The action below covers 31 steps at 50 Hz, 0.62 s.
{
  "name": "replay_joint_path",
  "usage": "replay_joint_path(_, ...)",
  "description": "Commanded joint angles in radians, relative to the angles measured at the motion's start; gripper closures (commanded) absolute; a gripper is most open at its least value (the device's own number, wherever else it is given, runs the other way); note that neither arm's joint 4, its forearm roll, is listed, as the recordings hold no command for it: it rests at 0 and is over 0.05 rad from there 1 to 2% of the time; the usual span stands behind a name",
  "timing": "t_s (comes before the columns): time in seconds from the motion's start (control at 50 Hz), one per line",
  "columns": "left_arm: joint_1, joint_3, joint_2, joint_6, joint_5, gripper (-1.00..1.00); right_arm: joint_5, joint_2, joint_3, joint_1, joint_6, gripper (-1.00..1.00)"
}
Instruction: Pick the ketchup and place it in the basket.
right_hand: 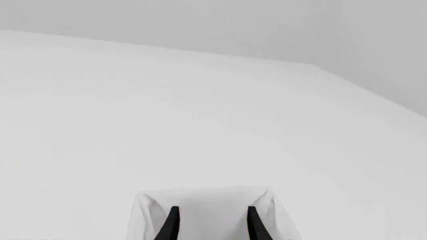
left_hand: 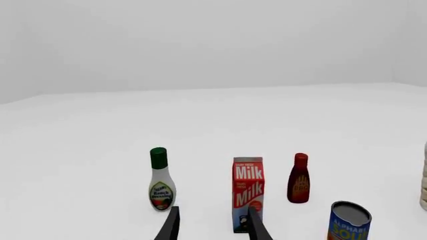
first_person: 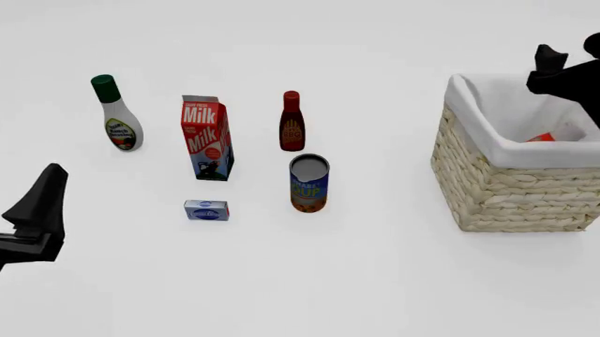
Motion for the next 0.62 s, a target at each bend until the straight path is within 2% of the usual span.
replay_joint_path(0.02, 0.0, 0.001, 0.0, -0.002, -0.002, -1.0, 0.002, -0.104, 0.061, 0.027, 0.003, -1.0)
replay_joint_path(0.2, 0.005, 0.002, -0.011, -0.002, 0.005, -1.0, -0.06, -0.22, 0.162, 0.071, -0.011, -1.0)
replay_joint_path(0.28, 0.009, 0.001, -0.02, -0.005, 0.012, -1.0, -0.062, -0.258, 0.197, 0.083, 0.001, -1.0)
replay_joint_path(0.62, 0.013, 0.006, -0.015, -0.013, 0.0, -1.0, -0.132, -0.311, 0.334, 0.127, 0.021, -1.0)
